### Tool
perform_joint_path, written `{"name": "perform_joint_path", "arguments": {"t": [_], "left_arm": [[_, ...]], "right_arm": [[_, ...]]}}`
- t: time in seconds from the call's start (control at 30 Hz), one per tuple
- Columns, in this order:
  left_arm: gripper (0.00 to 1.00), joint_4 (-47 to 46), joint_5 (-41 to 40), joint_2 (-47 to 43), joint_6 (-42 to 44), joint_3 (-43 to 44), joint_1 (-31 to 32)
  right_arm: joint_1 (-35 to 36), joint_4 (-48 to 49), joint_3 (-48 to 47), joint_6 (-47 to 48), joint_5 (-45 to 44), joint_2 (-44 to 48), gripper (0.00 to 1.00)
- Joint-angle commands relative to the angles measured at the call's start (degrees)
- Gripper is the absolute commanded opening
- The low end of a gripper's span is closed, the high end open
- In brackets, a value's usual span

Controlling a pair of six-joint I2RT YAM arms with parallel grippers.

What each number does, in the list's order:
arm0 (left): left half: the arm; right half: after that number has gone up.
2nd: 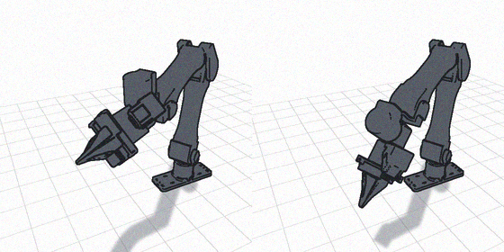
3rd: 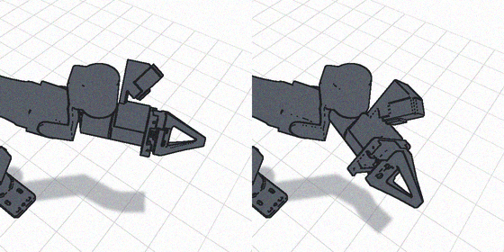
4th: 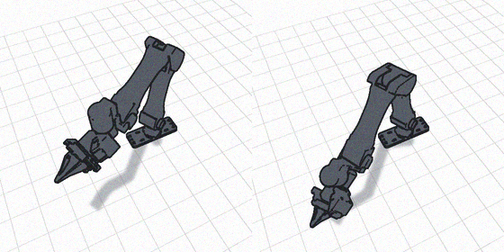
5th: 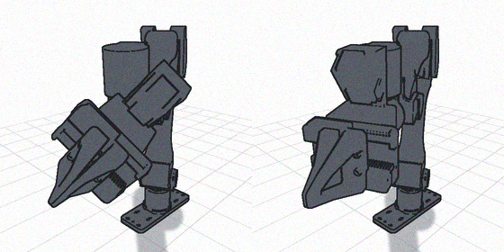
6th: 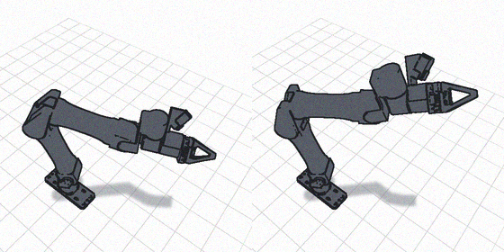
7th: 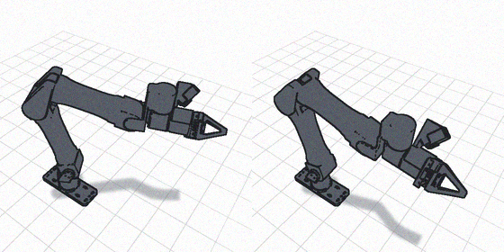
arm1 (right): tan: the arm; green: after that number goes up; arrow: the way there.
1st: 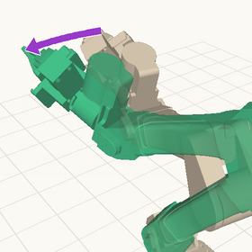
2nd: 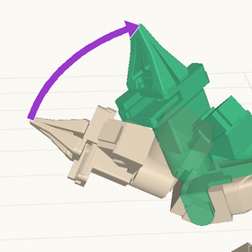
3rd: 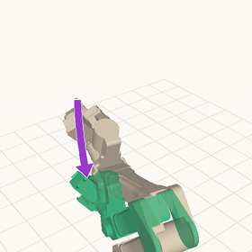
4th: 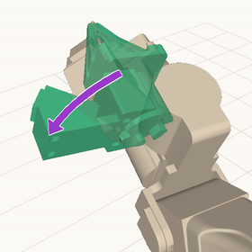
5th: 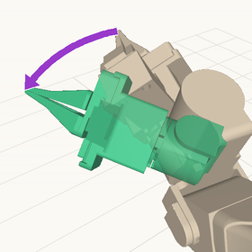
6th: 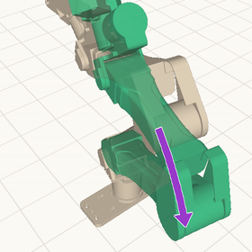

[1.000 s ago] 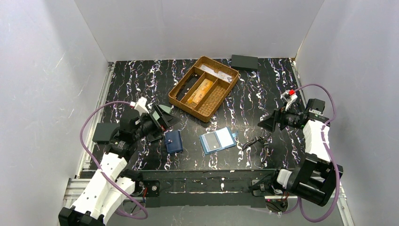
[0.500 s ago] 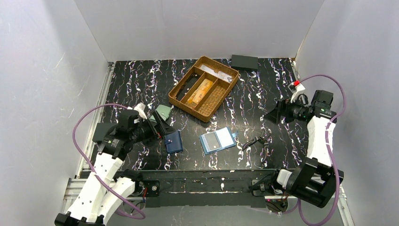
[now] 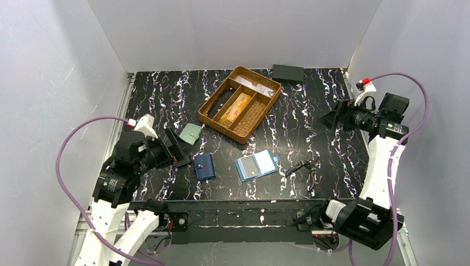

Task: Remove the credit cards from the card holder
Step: Reset both arms

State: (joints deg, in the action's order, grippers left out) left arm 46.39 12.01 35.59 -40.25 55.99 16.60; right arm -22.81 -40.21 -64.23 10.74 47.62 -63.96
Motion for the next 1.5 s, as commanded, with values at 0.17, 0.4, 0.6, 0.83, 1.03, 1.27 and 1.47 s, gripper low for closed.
{"name": "perform_joint_path", "arguments": {"t": [0.17,0.4,0.6,0.83,1.03,1.27,1.47], "left_arm": [[0.98,4.96,-4.67,1.06,7.37,9.05,-0.34],[1.0,5.26,-2.96,1.75,7.74,12.16,-0.36],[0.99,3.43,1.95,1.93,6.41,12.9,-0.34],[0.99,0.31,5.88,1.77,5.1,12.54,-0.35],[0.99,-1.77,6.59,2.62,4.92,13.81,-0.37],[0.99,-2.3,7.75,3.86,5.9,14.29,-0.41],[0.99,-2.1,8.7,4.34,9.25,14.78,-0.41]], "right_arm": [[-0.22,0.74,-10.55,-4.08,7.72,2.05,0.98],[-0.22,7.28,-9.85,-16.64,-0.96,6.9,1.0],[-0.22,7.69,-11.73,-20.71,-6.56,8.85,1.0],[-0.22,7.64,-12.33,-21.49,-8.24,9.85,1.0],[-0.22,8.03,-14.43,-23.11,-8.59,9.96,1.0],[-0.22,7.94,-15.3,-23.59,-8.59,10.39,1.0],[-0.31,8.09,-15.14,-23.72,-7.67,10.92,1.0]]}}
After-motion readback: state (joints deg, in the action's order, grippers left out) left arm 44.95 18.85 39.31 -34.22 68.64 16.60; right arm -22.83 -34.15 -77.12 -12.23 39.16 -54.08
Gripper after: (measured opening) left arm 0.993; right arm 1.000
